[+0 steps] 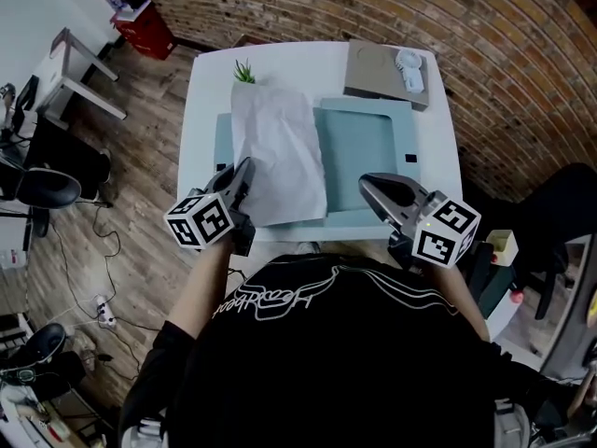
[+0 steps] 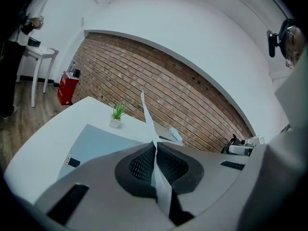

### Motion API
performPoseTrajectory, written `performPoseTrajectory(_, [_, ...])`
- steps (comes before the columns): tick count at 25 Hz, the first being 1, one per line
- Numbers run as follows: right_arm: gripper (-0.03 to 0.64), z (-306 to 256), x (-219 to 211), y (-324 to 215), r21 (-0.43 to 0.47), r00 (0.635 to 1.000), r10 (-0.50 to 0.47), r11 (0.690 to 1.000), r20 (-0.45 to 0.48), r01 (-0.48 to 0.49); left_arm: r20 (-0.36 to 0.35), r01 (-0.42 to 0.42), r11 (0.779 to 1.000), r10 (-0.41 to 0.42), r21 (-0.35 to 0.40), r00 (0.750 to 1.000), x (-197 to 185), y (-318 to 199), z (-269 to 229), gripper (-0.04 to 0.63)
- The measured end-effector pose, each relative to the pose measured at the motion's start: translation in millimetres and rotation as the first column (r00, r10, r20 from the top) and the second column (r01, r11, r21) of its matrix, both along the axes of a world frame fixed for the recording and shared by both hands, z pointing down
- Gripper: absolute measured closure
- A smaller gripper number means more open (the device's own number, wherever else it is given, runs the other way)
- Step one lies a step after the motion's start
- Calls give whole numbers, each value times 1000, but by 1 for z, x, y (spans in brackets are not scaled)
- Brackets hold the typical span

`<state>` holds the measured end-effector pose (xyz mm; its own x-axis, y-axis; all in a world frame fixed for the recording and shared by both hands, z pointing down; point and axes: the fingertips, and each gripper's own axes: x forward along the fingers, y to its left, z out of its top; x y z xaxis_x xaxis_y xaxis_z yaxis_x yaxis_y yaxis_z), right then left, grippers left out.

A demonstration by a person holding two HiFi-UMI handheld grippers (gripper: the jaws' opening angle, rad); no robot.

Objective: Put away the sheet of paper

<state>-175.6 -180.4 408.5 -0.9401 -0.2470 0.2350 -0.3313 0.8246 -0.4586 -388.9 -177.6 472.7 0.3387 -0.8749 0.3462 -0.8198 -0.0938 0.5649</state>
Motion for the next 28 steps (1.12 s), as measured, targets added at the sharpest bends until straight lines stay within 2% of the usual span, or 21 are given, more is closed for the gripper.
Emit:
performPoseTrajectory(8, [615,8,-19,8,-5,999,38,999,-3,-38,-13,-36,997,36,-65,999,-12,-7,39,565])
performPoseTrajectory(13, [615,13,-14,8,-9,998,67,998,-18,-67,-14,-30,994,29,-105,999,-18,-15,59,565])
performPoseTrajectory(17, [615,14,-4,2,-6,993,112,994,-23,-112,4,-45,990,46,-135,999,-14,-18,71,565])
performPoseTrajectory(22, [615,10,-6,-1,10,992,123,992,-25,-123,10,-71,985,74,-157,997,-5,-21,79,565])
performPoseTrajectory(28, [615,16,3,-2,-29,991,135,990,-15,-135,21,-67,976,73,-206,997,7,-24,94,565])
